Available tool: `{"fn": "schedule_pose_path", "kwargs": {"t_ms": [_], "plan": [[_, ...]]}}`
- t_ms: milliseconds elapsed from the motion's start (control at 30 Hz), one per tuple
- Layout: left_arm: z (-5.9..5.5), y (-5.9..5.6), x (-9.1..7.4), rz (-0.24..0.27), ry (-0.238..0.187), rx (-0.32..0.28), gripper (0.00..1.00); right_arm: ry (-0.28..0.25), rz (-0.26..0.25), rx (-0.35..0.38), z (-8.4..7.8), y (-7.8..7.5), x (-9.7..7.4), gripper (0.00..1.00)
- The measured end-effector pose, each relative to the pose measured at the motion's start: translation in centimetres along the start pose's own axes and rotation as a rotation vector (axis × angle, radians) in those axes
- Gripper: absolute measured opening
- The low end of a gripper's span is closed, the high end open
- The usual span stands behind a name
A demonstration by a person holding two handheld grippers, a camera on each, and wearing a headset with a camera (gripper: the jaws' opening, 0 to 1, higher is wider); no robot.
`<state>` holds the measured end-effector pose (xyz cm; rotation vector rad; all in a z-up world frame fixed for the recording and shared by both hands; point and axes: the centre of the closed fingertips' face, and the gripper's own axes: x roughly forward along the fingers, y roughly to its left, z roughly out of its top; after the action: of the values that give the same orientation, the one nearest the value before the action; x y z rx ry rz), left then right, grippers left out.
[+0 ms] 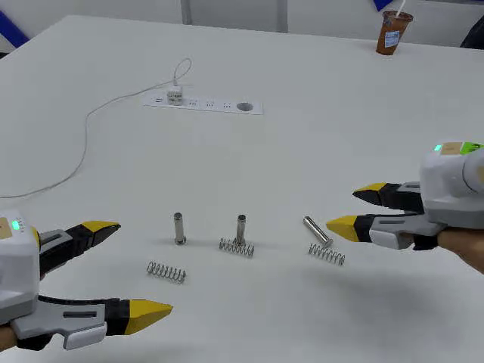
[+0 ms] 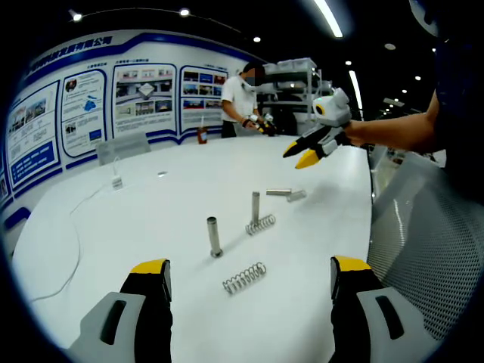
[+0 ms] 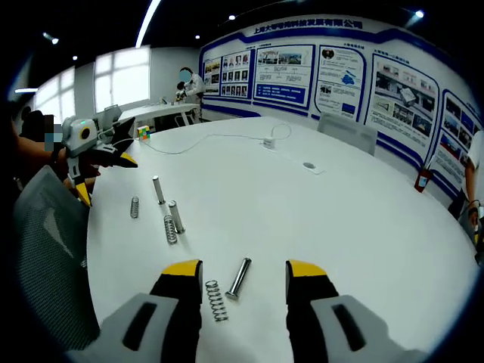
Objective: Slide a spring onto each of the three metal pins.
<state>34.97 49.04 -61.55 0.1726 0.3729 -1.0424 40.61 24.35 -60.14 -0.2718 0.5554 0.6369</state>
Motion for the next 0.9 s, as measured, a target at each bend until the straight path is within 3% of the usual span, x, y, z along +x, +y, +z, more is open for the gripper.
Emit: {"fn": "schedule_pose_path", "kwargs": {"t_ms": [233, 533, 900], "plan": [[0.0, -0.1, 0.1, -0.003, -0.001, 0.0, 0.88, 0.1, -0.034, 0.021, -0.8, -1.0, 1.5, 0.42], [0.0, -0.1, 0.2, -0.002, -0.001, -0.003, 0.88, 0.221, -0.022, 0.033, -2.1, -0.9, 3.5, 0.32], [-0.1, -0.1, 0.2, -0.002, 0.0, -0.007, 0.86, 0.32, -0.018, 0.053, -3.1, -0.9, 5.9, 0.21]]}}
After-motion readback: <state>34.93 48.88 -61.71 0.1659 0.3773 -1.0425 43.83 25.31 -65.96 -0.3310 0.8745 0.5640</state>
